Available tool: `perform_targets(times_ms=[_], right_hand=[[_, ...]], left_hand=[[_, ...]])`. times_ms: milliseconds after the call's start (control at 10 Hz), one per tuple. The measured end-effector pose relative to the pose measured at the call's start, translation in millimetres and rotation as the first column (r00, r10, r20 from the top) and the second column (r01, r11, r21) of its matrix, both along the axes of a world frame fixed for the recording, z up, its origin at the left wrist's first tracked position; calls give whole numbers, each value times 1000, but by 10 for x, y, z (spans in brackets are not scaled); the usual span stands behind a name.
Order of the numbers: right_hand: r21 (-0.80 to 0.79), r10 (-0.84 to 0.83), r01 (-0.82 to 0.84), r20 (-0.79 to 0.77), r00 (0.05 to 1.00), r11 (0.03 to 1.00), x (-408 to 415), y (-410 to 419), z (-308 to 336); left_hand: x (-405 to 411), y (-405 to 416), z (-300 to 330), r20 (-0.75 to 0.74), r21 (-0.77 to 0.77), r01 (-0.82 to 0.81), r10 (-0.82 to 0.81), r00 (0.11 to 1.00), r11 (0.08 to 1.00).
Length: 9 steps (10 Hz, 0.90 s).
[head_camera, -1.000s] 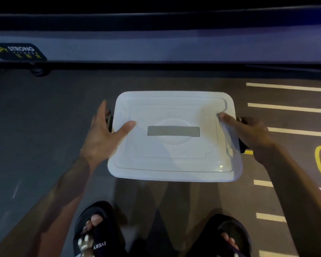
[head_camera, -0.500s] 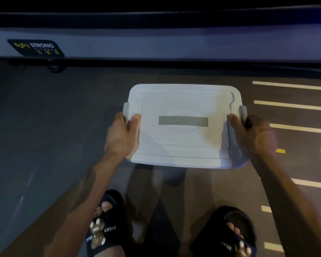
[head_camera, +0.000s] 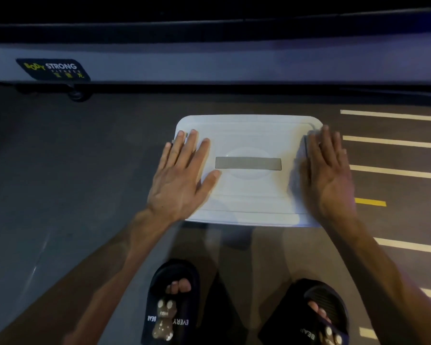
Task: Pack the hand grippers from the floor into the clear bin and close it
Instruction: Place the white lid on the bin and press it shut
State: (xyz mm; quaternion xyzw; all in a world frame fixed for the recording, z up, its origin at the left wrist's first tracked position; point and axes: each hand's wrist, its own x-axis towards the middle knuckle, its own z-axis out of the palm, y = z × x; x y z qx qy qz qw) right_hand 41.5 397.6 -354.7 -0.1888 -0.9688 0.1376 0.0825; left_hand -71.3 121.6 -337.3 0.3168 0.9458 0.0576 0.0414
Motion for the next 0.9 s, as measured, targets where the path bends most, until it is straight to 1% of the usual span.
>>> perform_targets(times_ms=[100, 300, 500, 600, 700, 800, 900], right_hand=[[37, 145, -145, 17, 989, 989, 0, -27, 29], [-37, 135, -136, -45, 990, 990, -32, -2, 53], [-115, 128, -132, -39, 991, 985, -64, -2, 134], [-117, 145, -140, 42, 989, 983, -95, -4, 162], [-194, 172, -132, 208, 963, 972, -175, 47, 451], [-464, 37, 144, 359, 933, 874, -409, 57, 1232], [-785, -127, 360, 346, 930, 503, -667, 97, 2253]], left_hand=[[-40, 22, -21, -38, -15, 74, -74, 997, 997], [-92, 19, -97, -67, 117, 96, -89, 994, 989], [-131, 24, -73, -25, 104, 86, -84, 996, 991], [-156, 48, -12, 35, 47, 77, -79, 996, 996], [-197, 110, 276, 220, -94, 83, -61, 974, 992], [-323, 174, 912, 425, -172, 81, 0, 905, 982], [-371, 420, 1859, 501, 44, -41, 14, 866, 998]])
